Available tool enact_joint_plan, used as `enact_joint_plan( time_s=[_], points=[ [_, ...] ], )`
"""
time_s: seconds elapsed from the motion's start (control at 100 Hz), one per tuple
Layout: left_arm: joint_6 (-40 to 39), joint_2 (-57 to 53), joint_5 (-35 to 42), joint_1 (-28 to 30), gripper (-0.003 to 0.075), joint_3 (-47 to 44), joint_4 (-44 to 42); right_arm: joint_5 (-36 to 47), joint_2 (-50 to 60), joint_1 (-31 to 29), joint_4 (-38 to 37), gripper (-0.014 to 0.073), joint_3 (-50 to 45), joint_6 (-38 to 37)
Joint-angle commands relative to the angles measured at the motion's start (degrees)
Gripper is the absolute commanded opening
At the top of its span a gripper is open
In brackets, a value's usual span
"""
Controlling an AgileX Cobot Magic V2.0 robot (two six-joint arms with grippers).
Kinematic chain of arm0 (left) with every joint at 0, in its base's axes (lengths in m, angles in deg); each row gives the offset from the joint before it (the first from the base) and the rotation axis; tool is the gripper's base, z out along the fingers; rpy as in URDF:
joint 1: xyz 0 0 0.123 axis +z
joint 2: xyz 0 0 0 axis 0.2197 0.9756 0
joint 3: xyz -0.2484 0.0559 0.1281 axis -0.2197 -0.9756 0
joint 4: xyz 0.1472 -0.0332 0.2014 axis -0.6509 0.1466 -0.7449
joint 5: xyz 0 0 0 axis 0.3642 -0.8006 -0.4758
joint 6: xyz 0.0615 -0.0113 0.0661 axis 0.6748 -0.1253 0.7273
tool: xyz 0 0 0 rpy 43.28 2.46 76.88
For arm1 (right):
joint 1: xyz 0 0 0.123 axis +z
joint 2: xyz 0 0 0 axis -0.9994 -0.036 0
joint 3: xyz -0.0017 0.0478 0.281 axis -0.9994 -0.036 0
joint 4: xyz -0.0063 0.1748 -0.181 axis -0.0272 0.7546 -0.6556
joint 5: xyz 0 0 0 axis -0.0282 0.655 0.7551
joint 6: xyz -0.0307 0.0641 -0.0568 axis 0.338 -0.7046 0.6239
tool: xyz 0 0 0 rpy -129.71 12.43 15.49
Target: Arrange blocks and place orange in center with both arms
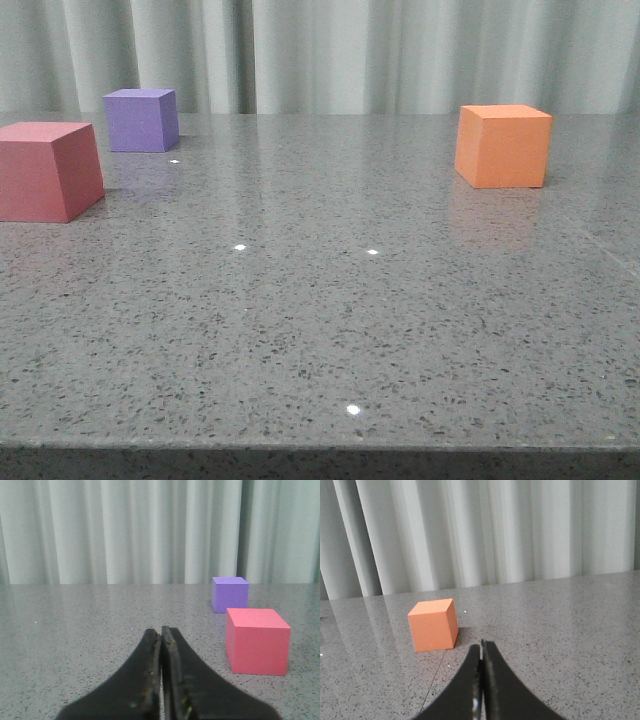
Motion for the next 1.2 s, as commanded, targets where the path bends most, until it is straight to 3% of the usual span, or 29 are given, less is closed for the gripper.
enact_joint_plan(
  time_s=[0.0,0.22,0.34,0.56,0.71,0.83,0.97,1.19],
  points=[
    [-0.1,-2.0,4.6,0.0,-0.0020,-2.3,0.0,5.8,1.0,-0.2,-0.2,-0.0110,1.1,0.5],
    [-0.1,-2.0,4.6,0.0,-0.0020,-2.3,0.0,7.9,1.0,-0.2,-0.2,-0.0110,1.4,0.5],
    [-0.1,-2.0,4.6,0.0,-0.0020,-2.3,0.0,3.3,0.8,-0.2,-0.2,-0.0110,4.7,0.5],
    [-0.1,-2.0,4.6,0.0,-0.0020,-2.3,0.0,-20.0,-1.8,-0.2,-0.2,-0.0110,20.1,0.5],
    [-0.1,-2.0,4.6,0.0,-0.0020,-2.3,0.0,-38.8,-10.1,-0.2,-0.2,-0.0110,32.7,0.5],
    [-0.1,-2.0,4.6,0.0,-0.0020,-2.3,0.0,-48.5,-17.5,-0.2,-0.2,-0.0110,41.2,0.5],
    [-0.1,-2.0,4.6,0.0,-0.0020,-2.3,0.0,-50.9,-24.5,-0.2,0.0,-0.0110,46.9,0.5],
    [-0.1,-2.0,4.6,0.0,-0.0020,-2.3,0.0,-50.2,-29.7,-0.2,0.0,-0.0106,47.7,0.5]
  ],
)
